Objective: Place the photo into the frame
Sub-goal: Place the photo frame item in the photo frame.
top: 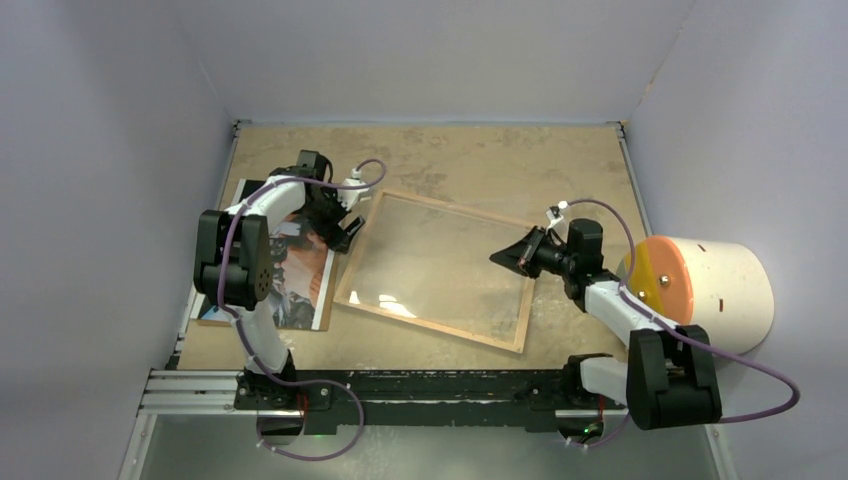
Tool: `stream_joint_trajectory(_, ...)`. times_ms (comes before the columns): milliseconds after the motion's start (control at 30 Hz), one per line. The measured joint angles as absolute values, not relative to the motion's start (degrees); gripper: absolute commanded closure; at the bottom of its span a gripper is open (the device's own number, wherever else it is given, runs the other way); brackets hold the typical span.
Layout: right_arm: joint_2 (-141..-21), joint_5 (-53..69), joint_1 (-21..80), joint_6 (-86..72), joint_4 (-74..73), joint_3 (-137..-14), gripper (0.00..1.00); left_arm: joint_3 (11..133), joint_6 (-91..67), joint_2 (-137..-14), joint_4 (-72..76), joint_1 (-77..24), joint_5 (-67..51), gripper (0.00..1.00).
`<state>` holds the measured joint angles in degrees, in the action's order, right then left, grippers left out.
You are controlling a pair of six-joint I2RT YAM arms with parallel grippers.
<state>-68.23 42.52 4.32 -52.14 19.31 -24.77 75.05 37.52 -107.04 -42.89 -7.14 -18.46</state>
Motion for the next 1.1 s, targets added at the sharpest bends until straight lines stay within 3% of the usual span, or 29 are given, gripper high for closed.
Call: stream_joint_trajectory(1100,-67.2,41.5,2.2,-52.9,19.0,-22.5,1.0,72.6,37.7,-107.0,-42.2,-7.9,-17.8,0.0)
